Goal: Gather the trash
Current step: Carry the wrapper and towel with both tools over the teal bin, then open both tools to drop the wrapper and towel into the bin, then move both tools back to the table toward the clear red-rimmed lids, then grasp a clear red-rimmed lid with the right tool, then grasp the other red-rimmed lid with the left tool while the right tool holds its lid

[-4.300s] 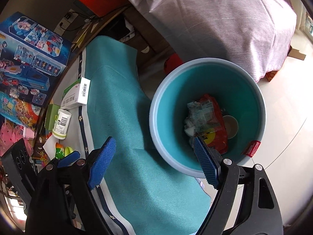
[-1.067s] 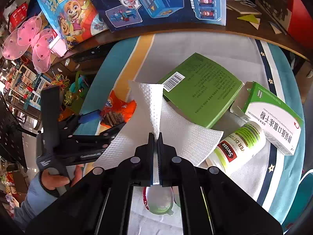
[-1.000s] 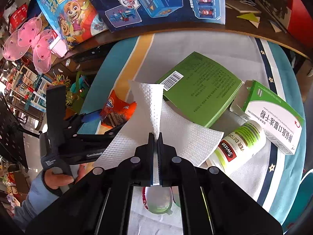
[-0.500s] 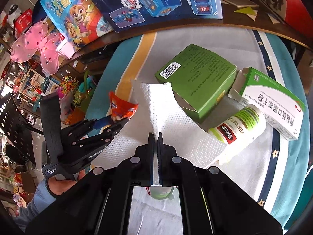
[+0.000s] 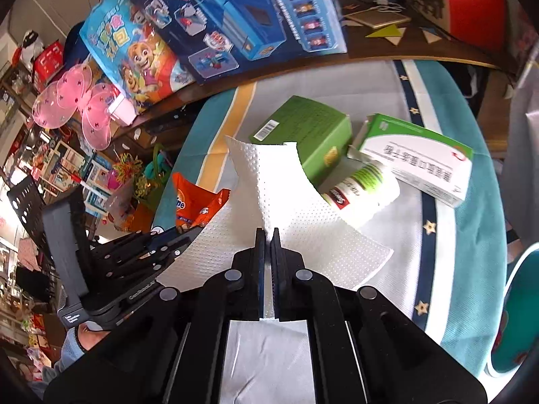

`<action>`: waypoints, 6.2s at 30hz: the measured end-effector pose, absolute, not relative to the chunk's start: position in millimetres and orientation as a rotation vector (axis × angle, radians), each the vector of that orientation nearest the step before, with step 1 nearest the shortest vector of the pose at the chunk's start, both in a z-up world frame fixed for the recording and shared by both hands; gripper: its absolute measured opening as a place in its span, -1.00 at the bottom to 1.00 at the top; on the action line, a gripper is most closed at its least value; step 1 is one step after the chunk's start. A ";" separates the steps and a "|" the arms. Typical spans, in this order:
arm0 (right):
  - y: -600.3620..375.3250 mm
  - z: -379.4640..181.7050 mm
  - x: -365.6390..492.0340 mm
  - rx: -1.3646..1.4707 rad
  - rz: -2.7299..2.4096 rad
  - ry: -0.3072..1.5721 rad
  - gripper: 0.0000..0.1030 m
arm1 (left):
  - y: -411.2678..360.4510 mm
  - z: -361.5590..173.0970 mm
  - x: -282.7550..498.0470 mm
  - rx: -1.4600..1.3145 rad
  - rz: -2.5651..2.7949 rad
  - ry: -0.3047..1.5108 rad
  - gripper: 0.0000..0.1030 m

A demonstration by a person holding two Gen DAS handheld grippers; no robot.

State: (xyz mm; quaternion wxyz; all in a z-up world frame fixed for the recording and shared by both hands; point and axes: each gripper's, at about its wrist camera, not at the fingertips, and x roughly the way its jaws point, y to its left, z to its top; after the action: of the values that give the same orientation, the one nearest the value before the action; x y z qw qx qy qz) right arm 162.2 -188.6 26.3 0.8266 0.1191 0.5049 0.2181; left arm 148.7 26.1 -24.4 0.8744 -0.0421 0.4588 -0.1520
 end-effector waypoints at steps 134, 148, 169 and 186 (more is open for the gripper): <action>-237.3 5.2 157.7 0.298 0.276 1.240 0.50 | 36.2 -64.9 125.6 -0.204 -0.273 1.061 0.85; -171.3 -2.4 196.7 0.207 0.342 1.284 0.49 | 35.5 -82.6 139.2 -0.181 -0.297 1.087 0.85; -123.6 -60.1 235.0 0.002 0.374 1.381 -0.56 | 20.0 -99.3 150.7 -0.127 -0.357 1.114 0.85; -129.5 -41.0 223.6 -0.011 0.400 1.288 -0.90 | 28.1 -94.9 149.1 -0.186 -0.372 1.096 0.58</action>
State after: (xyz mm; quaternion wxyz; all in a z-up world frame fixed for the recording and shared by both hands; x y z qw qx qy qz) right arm 223.6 -129.5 -41.0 0.7810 -0.0049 0.5965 0.1850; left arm 149.1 28.1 -94.9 0.8332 -0.0877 0.5170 -0.1757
